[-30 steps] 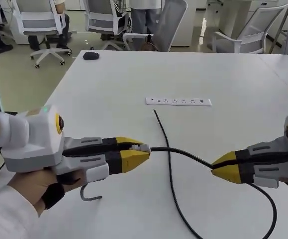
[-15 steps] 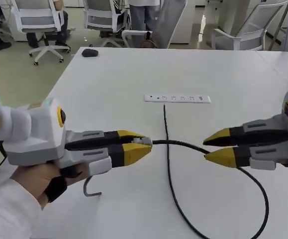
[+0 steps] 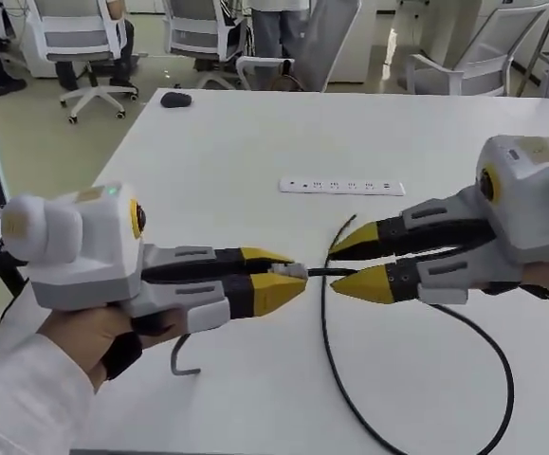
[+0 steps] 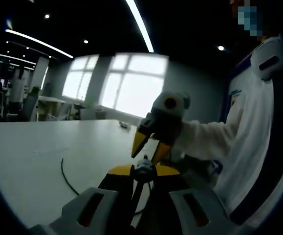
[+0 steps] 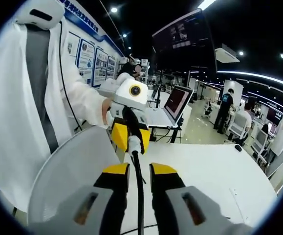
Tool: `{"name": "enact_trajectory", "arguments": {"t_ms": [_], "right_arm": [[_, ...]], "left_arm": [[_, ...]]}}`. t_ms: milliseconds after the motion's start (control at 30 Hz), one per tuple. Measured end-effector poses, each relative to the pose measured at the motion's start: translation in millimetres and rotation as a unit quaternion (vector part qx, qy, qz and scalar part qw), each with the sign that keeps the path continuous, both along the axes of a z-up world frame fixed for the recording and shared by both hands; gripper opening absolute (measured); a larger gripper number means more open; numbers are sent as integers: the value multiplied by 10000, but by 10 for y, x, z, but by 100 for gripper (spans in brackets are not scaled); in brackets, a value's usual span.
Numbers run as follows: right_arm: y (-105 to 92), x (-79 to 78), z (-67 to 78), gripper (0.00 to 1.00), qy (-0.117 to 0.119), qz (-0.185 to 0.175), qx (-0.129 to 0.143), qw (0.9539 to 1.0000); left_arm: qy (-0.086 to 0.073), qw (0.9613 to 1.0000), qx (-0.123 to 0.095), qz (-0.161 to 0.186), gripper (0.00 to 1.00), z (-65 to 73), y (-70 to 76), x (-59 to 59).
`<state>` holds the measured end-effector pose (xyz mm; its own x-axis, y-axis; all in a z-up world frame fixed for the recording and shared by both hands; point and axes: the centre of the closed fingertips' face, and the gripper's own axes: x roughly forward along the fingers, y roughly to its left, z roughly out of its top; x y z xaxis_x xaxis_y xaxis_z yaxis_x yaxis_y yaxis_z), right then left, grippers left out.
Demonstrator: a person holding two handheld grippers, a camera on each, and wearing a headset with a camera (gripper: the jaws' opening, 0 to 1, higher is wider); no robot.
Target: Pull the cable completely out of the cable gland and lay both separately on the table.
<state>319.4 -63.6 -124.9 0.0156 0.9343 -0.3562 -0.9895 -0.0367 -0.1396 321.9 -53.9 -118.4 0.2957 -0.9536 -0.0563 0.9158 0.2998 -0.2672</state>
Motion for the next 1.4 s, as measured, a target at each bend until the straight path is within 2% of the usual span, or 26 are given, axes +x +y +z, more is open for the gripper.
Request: {"name": "enact_trajectory", "arguments": {"t_ms": [367, 867, 1067, 1400], "right_arm": [[10, -57, 9, 6, 93, 133, 88, 9998], [-6, -99, -26, 4, 109, 181, 177, 9996], [-82, -63, -62, 4, 172, 66, 195, 9996], [-283, -4, -220, 3, 314, -199, 65, 9993]], "left_arm": [[-8, 10000, 2, -57, 16, 3, -48, -25], [-17, 9999, 90, -67, 16, -20, -34, -32], [-3, 9999, 102, 5, 16, -28, 37, -5], [30, 9999, 130, 83, 16, -53, 138, 20]]}}
